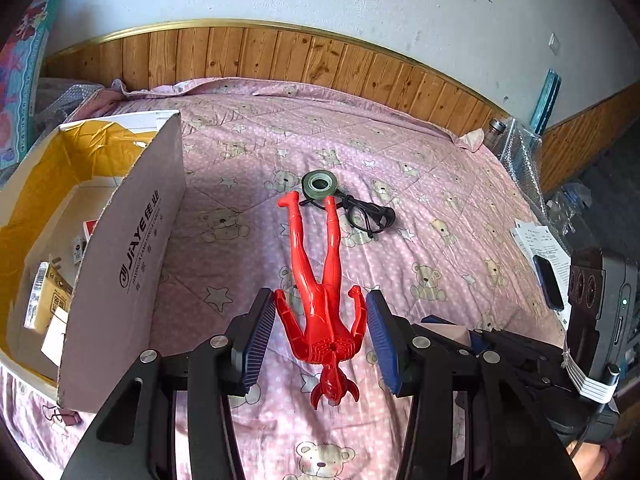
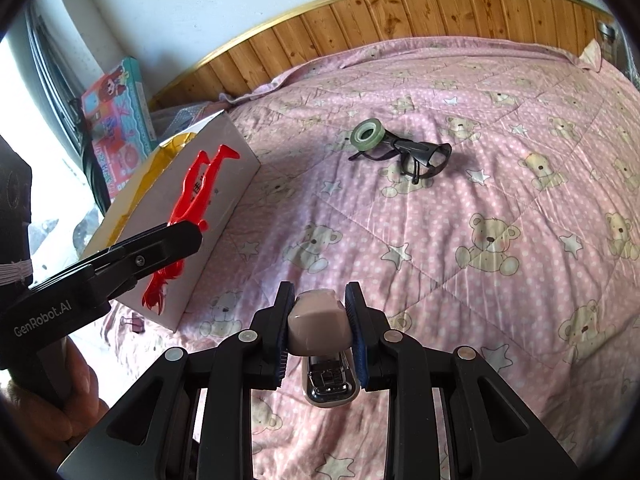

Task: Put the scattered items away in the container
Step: 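Lift the red figure and pink stapler with both tools and carry over the box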

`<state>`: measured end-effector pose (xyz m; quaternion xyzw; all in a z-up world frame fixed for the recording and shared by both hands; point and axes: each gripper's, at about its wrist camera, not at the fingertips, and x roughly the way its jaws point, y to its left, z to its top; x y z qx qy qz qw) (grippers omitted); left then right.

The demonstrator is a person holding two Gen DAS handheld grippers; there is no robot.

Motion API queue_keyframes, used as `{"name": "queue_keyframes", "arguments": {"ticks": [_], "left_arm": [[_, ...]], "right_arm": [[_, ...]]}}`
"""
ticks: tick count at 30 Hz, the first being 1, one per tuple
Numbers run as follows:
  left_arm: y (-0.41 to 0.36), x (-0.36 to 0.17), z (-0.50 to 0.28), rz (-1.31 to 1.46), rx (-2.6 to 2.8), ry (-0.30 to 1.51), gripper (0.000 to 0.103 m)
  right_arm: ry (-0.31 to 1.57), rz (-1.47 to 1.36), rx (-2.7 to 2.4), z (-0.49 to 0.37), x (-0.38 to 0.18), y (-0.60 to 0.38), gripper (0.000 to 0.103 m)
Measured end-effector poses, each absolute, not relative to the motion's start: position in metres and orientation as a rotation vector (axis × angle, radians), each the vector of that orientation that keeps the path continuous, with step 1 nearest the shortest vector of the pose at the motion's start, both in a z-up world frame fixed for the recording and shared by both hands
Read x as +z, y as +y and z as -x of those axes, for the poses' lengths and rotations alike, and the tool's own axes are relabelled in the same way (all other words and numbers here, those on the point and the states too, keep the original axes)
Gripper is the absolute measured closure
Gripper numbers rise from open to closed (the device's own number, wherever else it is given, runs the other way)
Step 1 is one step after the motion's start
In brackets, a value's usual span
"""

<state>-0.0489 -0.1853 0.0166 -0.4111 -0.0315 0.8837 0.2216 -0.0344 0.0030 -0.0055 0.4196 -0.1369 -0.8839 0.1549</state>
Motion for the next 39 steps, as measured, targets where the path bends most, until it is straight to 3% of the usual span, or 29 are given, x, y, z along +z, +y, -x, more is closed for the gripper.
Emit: {"name": "queue_keyframes", "arguments": {"ticks": [39], "left_arm": [[-0.301, 0.073, 0.059, 1.086, 2.606, -0.293, 0.055]], "right_arm": [[-0.194, -1.062, -2.462, 0.047, 0.061, -0.092, 0.076]]}}
